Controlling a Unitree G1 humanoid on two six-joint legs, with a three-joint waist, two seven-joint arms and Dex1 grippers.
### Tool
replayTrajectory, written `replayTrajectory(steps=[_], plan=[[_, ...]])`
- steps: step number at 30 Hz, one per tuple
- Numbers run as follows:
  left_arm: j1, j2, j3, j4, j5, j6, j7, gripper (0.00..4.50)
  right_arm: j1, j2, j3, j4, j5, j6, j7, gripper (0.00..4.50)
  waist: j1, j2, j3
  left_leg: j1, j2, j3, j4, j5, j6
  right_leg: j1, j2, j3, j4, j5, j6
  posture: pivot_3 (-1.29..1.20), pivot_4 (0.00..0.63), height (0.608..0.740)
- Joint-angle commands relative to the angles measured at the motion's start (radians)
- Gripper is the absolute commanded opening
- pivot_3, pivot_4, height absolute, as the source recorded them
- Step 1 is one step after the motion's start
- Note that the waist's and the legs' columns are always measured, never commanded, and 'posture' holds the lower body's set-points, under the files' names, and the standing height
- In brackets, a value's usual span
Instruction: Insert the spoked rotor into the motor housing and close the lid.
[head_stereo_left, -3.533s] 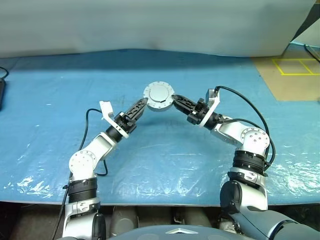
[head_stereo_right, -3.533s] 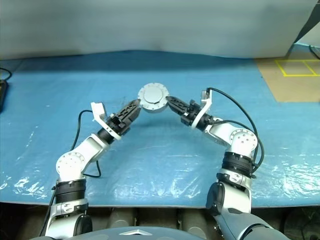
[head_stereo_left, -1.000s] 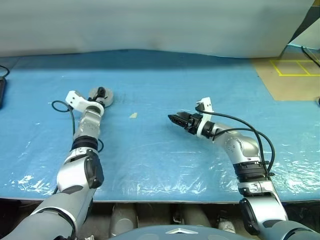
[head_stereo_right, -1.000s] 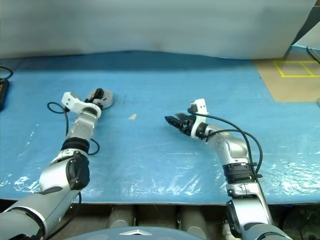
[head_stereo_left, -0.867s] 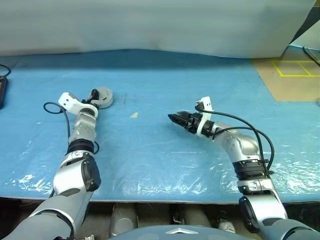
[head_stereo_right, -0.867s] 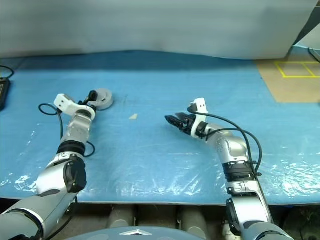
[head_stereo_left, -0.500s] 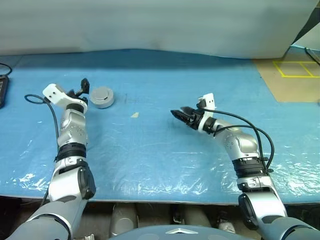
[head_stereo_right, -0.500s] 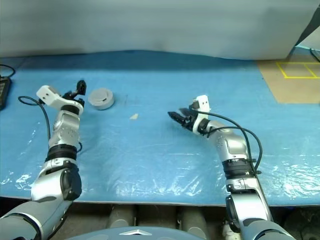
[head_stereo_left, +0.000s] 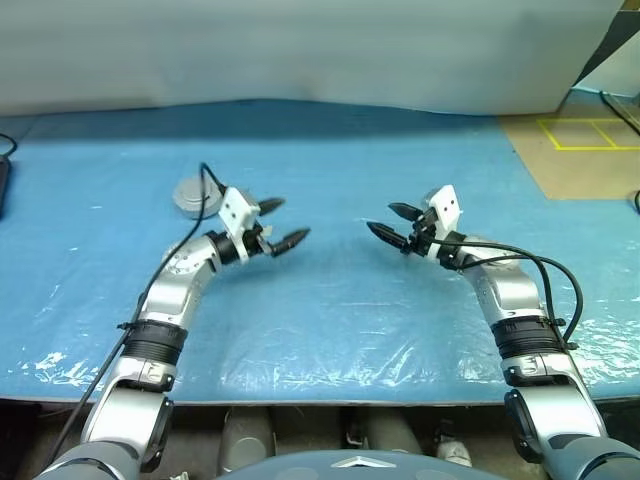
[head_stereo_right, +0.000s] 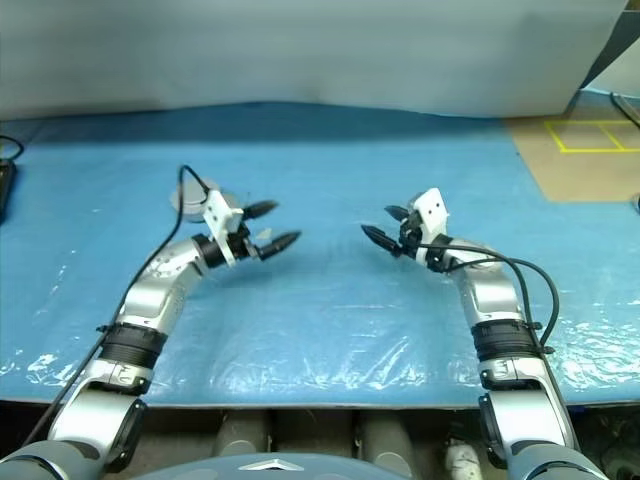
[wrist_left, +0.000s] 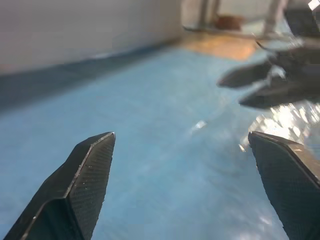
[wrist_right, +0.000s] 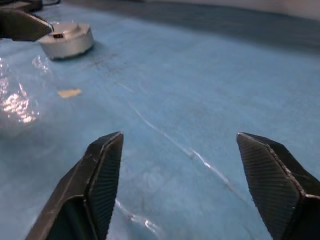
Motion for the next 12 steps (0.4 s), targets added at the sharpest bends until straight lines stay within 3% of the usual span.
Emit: replayTrajectory(steps=[1, 12], plan=[[0.001, 0.018, -0.016, 0.001, 0.037, -0.044, -0.045, 4.5, -0.008, -0.026, -0.003, -0.014, -0.002, -0.034, 0.051, 4.47, 0.0, 0.0, 0.0, 0.0, 0.0, 0.0, 0.0, 0.0, 0.0, 0.0, 0.0, 0.0, 0.0, 0.0, -0.001, 0.0, 0.15, 0.74], [0.002, 0.013, -0.008, 0.023, 0.051, -0.069, -0.088, 4.5, 0.021, -0.006, -0.008, -0.043, -0.009, -0.075, 0.044, 4.47, 0.005, 0.0, 0.0, 0.0, 0.0, 0.001, 0.0, 0.001, 0.002, 0.0, 0.0, 0.0, 0.0, -0.002, -0.003, 0.0, 0.15, 0.74]])
